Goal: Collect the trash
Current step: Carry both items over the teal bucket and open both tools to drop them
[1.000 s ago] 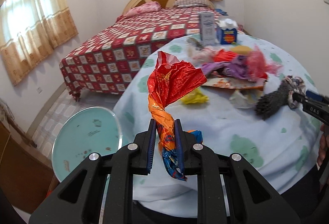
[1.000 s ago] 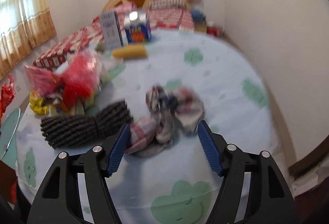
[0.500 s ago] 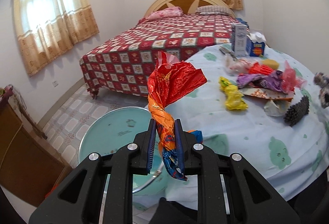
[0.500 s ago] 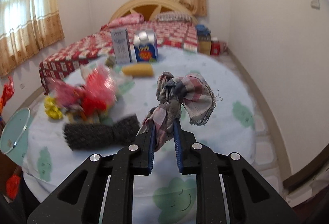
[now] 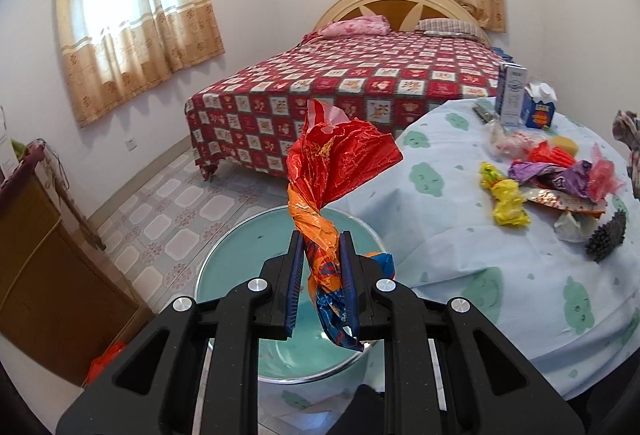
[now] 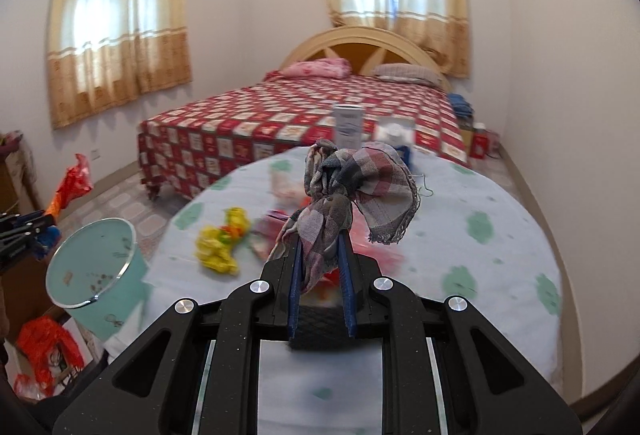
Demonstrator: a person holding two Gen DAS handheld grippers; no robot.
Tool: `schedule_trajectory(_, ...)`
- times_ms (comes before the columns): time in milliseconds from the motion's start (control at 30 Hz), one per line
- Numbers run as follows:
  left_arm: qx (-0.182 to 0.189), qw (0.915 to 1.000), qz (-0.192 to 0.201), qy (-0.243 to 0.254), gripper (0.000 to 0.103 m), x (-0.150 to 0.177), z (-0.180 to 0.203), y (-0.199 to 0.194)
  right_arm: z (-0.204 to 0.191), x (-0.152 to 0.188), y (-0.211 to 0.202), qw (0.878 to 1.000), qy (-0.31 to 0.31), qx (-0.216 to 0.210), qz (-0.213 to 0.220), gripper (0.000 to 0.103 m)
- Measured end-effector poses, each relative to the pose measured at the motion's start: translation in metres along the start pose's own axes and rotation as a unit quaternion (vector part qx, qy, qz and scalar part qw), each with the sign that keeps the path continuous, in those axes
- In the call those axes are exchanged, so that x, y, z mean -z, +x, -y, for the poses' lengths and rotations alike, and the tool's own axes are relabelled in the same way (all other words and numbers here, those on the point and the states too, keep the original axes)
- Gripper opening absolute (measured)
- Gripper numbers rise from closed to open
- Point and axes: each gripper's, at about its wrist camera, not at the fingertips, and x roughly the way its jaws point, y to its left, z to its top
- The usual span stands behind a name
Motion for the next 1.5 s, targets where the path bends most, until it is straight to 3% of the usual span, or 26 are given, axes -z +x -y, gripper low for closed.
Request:
schedule_trajectory(733, -0.034, 0.9992, -0.01, -0.02, 0.019, 0.008, -0.035, 0.01, -0.1, -0.019, 0.047, 0.992, -0.071, -0.101, -0.006, 0.018)
schedule_trajectory(1500, -0.071, 0.996, -0.03, -0.046, 0.019, 0.025, -0.079, 0.018, -0.163, -0.021, 0.078, 0.983, -0.108, -0.15, -0.015, 0.018)
